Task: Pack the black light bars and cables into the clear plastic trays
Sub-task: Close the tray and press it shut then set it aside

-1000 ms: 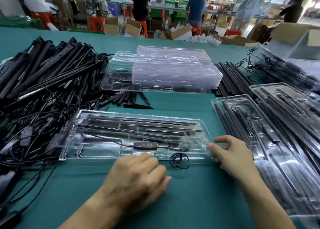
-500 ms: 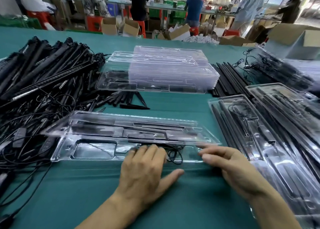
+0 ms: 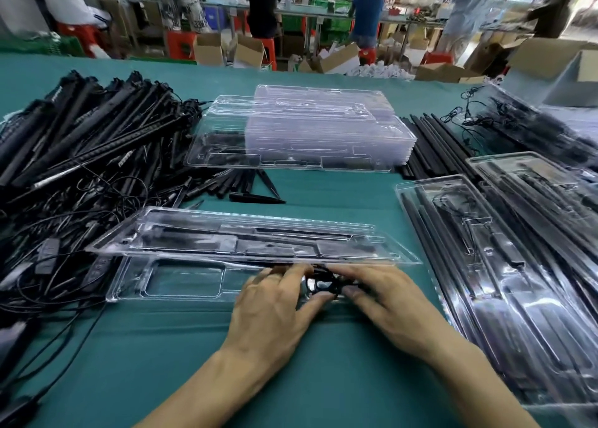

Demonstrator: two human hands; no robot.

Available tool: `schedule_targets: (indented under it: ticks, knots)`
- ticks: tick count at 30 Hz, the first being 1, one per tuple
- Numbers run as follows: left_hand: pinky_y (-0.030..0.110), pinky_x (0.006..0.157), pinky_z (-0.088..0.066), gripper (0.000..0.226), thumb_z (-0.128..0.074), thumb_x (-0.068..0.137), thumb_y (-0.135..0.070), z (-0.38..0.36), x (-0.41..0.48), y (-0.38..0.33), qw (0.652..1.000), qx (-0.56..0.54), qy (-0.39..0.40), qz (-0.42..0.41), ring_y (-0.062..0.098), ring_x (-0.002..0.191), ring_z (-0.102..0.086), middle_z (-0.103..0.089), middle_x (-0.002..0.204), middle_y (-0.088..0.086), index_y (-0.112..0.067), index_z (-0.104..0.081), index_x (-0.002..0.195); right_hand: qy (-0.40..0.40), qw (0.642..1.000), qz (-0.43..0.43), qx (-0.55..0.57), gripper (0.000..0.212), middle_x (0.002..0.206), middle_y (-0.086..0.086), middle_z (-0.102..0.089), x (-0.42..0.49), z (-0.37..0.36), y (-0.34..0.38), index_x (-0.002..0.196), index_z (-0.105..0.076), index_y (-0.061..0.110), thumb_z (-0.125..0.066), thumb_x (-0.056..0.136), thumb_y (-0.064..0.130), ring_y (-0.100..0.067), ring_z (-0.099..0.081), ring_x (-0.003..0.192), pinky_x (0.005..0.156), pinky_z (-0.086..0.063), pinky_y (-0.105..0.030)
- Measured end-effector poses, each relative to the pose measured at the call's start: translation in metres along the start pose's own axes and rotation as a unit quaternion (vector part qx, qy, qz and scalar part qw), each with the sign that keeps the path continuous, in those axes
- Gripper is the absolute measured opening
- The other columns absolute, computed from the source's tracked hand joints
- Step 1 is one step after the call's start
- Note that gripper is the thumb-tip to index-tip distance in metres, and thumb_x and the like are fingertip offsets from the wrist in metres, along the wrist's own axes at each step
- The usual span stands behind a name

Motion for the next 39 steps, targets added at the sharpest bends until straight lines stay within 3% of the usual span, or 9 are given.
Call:
schedule_targets:
  ticks: [7,11,15,21,26,30,33,36,39]
  knots:
    - [0.03,0.098,-0.039,0.041,-0.039,0.097,-0.06,0.0,0.0,-0.005,0.999,0.026,0.017,-0.006,0.016,0.111,-0.059,-0.068,0.114,-0.01,-0.042,-0.062,0.125,-0.061,0.996,-0.065,-0.01,0.016,0.083,0.019,-0.068,-0.002,0.004,-0.011,0.103,-0.073,0.034,-0.07,0.088,0.028,-0.008,-0.062,0.085,0.081,-0.051,-0.032]
    - [0.037,0.096,-0.044,0.043,-0.032,0.1,-0.056,-0.004,0.002,-0.012,0.991,0.116,0.044,-0.039,0.021,0.109,-0.06,-0.062,0.118,-0.006,-0.04,-0.06,0.129,-0.047,0.995,-0.069,-0.045,0.013,0.09,0.015,-0.06,-0.005,0.004,-0.005,0.097,-0.073,0.03,-0.066,0.09,0.022,-0.011,-0.056,0.093,0.085,-0.046,-0.029]
    - [0.039,0.065,-0.054,0.046,-0.04,0.09,-0.048,0.004,-0.008,-0.029,0.971,0.189,-0.021,-0.145,0.025,0.08,-0.063,-0.064,0.091,0.0,-0.023,-0.074,0.107,-0.037,0.994,-0.071,-0.073,0.025,0.096,0.015,-0.053,-0.016,0.003,0.001,0.108,-0.073,0.03,-0.058,0.089,0.026,-0.008,-0.052,0.098,0.089,-0.036,-0.015]
    - [0.037,0.08,-0.05,0.014,-0.063,0.085,-0.029,0.021,-0.03,-0.05,0.935,0.134,-0.164,-0.285,0.023,0.09,-0.065,-0.068,0.094,-0.003,-0.02,-0.073,0.089,-0.071,0.992,-0.064,-0.083,0.028,0.095,0.006,-0.062,-0.025,0.004,0.007,0.111,-0.073,0.025,-0.065,0.085,0.032,-0.018,-0.058,0.093,0.09,-0.041,-0.025]
    - [0.045,0.103,-0.047,0.053,-0.05,0.087,-0.049,0.014,-0.016,-0.03,0.961,0.161,-0.081,-0.212,0.026,0.123,-0.06,-0.063,0.133,0.008,-0.015,-0.07,0.123,-0.071,0.992,-0.071,-0.07,0.031,0.1,0.009,-0.061,-0.03,0.002,0.006,0.114,-0.07,0.027,-0.061,0.087,0.037,-0.015,-0.054,0.099,0.093,-0.042,-0.027]
    - [0.05,0.11,-0.036,0.058,-0.039,0.095,-0.046,0.037,-0.003,0.0,0.977,0.166,-0.099,-0.093,0.03,0.127,-0.055,-0.061,0.134,0.012,-0.008,-0.061,0.134,-0.081,0.99,-0.088,-0.07,0.019,0.098,0.012,-0.062,-0.021,0.001,0.007,0.105,-0.069,0.029,-0.058,0.094,0.04,-0.016,-0.051,0.099,0.093,-0.041,-0.032]
    - [0.044,0.105,-0.038,0.047,-0.04,0.098,-0.039,0.049,0.005,0.021,0.979,0.181,-0.086,-0.048,0.03,0.112,-0.061,-0.069,0.118,0.007,-0.012,-0.066,0.127,-0.098,0.986,-0.106,-0.079,0.018,0.091,0.01,-0.064,-0.015,0.001,0.007,0.099,-0.069,0.026,-0.057,0.095,0.039,-0.018,-0.052,0.093,0.088,-0.043,-0.034]
    - [0.042,0.096,-0.041,0.025,-0.062,0.096,-0.028,0.053,0.008,0.03,0.983,0.154,-0.088,-0.054,0.032,0.106,-0.065,-0.072,0.111,0.006,-0.017,-0.071,0.117,-0.112,0.981,-0.144,-0.068,0.018,0.082,0.013,-0.061,-0.011,0.003,0.001,0.088,-0.07,0.029,-0.061,0.092,0.044,-0.017,-0.052,0.088,0.083,-0.043,-0.034]
    - [0.042,0.089,-0.047,0.025,-0.08,0.081,-0.023,0.053,0.011,0.031,0.986,0.117,-0.079,-0.084,0.027,0.098,-0.063,-0.069,0.103,0.0,-0.018,-0.07,0.103,-0.124,0.975,-0.175,-0.057,0.022,0.075,0.014,-0.055,-0.008,0.001,-0.002,0.077,-0.065,0.03,-0.064,0.087,0.05,-0.015,-0.052,0.085,0.081,-0.042,-0.033]
Point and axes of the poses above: each hand's wrist, its own x-axis towards the middle knuckle, its own z-axis out of the back of the hand, y = z × x, the point moved 8 cm from there along x, towards the middle knuckle
